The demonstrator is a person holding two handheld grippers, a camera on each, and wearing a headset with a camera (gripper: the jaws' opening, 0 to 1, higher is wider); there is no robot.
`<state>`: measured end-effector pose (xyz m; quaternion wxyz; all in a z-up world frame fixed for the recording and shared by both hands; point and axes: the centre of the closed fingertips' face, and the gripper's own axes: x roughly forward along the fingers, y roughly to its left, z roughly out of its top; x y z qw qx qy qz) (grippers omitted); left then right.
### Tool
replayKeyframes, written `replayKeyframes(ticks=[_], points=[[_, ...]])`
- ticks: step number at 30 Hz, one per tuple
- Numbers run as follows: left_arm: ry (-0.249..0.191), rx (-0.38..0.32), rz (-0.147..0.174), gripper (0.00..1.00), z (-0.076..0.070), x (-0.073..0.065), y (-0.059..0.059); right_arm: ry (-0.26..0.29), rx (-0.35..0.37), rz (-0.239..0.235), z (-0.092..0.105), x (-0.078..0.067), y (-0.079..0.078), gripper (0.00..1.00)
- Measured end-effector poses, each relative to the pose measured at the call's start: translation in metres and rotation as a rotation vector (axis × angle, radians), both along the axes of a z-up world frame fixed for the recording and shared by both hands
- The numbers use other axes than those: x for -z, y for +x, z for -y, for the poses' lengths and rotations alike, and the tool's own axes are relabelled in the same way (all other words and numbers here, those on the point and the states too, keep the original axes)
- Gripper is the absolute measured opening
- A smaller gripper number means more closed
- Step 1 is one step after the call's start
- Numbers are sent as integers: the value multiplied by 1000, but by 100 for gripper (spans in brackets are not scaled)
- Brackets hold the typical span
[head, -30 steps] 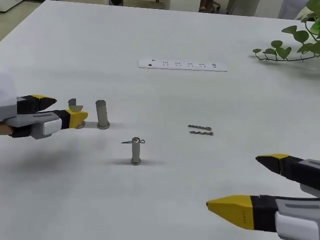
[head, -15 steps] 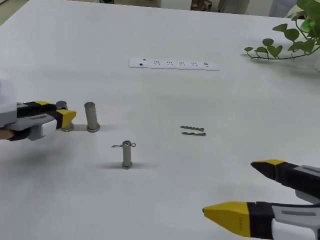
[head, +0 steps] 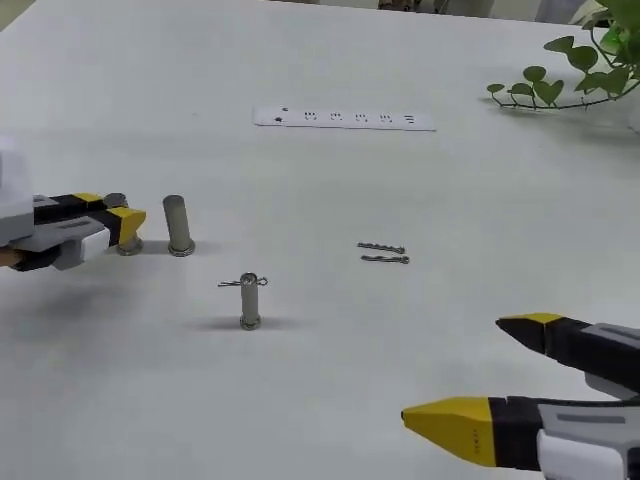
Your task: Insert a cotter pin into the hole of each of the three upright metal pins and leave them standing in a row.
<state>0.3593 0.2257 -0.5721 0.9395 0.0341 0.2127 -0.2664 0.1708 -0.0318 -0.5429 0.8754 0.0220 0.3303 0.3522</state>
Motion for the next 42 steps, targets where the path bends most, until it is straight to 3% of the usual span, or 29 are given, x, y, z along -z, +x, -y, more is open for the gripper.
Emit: replayKeyframes(ticks=[3, 9, 13, 15, 19, 22, 25, 31, 38, 42], points=[[24, -5, 6, 10, -1, 0, -1, 0, 0, 0, 0, 0, 0, 92], [21, -6, 3, 10, -1, 0, -1, -1, 1, 5, 1, -1, -1, 92], [30, 4, -5, 10, -1, -1, -8, 1, 2, 11, 1, -2, -1, 91], [18, 16, -15, 10, 1, -4, -14, 2, 0, 11, 0, -3, -1, 91], [16, 46, 1, 10, 7, -16, -28, 2, -4, 18, 0, -3, -2, 91], [-28, 58, 1, 9, 14, -26, -39, 3, -8, 24, -1, -4, -4, 91], [-8, 95, 16, 9, 23, -36, -52, 0, -13, 28, 0, -4, -5, 91], [-24, 134, 32, 9, 43, -56, -73, 7, -28, 45, -5, -9, -5, 90], [-11, 191, 53, 10, 68, -73, -98, 13, -37, 60, -7, -14, -7, 90], [-20, 217, 33, 10, 81, -75, -111, 17, -36, 66, -6, -16, -8, 90]])
